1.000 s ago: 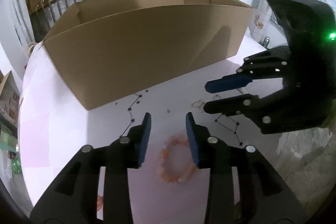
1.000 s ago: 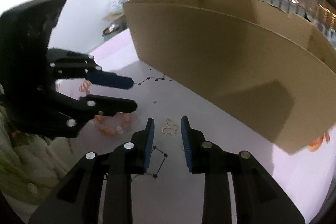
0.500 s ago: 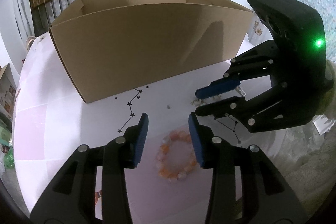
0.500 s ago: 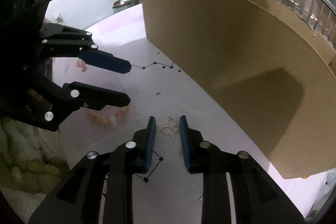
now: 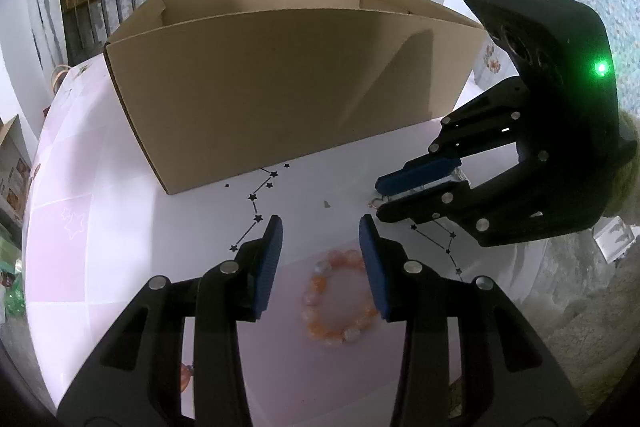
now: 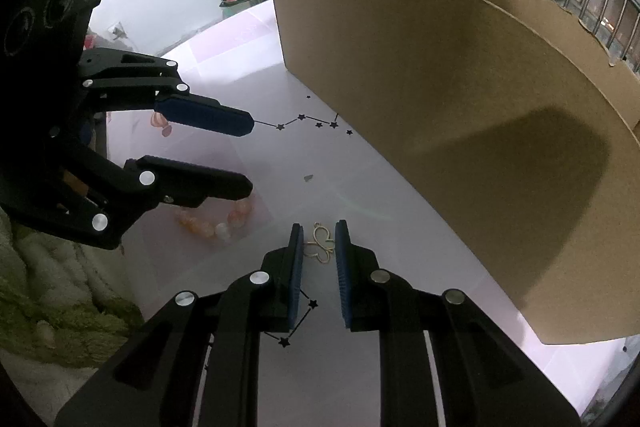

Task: Organize jewelry
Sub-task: 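Move the right gripper to the gold knot charm beside the bracelet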

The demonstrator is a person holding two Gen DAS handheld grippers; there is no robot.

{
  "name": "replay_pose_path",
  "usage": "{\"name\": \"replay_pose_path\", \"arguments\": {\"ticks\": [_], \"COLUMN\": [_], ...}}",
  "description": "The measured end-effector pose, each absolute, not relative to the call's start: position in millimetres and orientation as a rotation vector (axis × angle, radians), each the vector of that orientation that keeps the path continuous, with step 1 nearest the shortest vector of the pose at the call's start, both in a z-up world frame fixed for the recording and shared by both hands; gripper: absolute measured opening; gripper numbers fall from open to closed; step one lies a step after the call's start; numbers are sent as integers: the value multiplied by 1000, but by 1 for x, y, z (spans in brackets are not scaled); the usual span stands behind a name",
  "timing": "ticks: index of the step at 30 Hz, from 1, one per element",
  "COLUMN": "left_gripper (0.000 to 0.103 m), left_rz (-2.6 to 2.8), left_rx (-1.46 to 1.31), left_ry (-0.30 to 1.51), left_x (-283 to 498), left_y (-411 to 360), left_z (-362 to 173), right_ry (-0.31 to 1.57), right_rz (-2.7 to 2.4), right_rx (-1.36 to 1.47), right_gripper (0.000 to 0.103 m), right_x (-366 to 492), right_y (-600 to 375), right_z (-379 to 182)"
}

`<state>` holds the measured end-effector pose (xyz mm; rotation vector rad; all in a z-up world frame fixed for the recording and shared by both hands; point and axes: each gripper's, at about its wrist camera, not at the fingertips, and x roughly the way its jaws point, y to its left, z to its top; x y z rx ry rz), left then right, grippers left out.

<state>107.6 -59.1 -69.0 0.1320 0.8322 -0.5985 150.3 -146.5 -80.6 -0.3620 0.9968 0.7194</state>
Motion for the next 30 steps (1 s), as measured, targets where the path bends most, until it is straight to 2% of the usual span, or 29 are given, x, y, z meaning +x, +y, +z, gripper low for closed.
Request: {"name": "replay_pose_path", "arguments": {"ticks": [1, 3, 11, 13, 17, 30], "left_gripper": [38, 38, 39, 41, 44, 44], "left_rz": [-598, -598, -598, -599, -600, -612], "left_rx": [132, 134, 138, 140, 145, 129], "left_ry": [832, 833, 829, 824, 815, 798], "left_x": [108, 108, 107, 106, 103, 100], "left_y": [-59, -59, -57, -56, -55, -50], "left_z": [-69, -69, -68, -67, -66, -67], "right_ry": [998, 1003, 1009, 1020, 1053, 1169], "right_rz": [719, 724, 725, 737, 770, 829], "right_rx": [-356, -339, -329, -353, -422, -610], "right_gripper": [16, 8, 7, 11, 25, 25], "right_x": [151, 152, 156, 159, 164, 182], "right_y": [-147, -149, -152, -151, -143, -119], "right_z": [-81, -81, -74, -72, -71, -79]}}
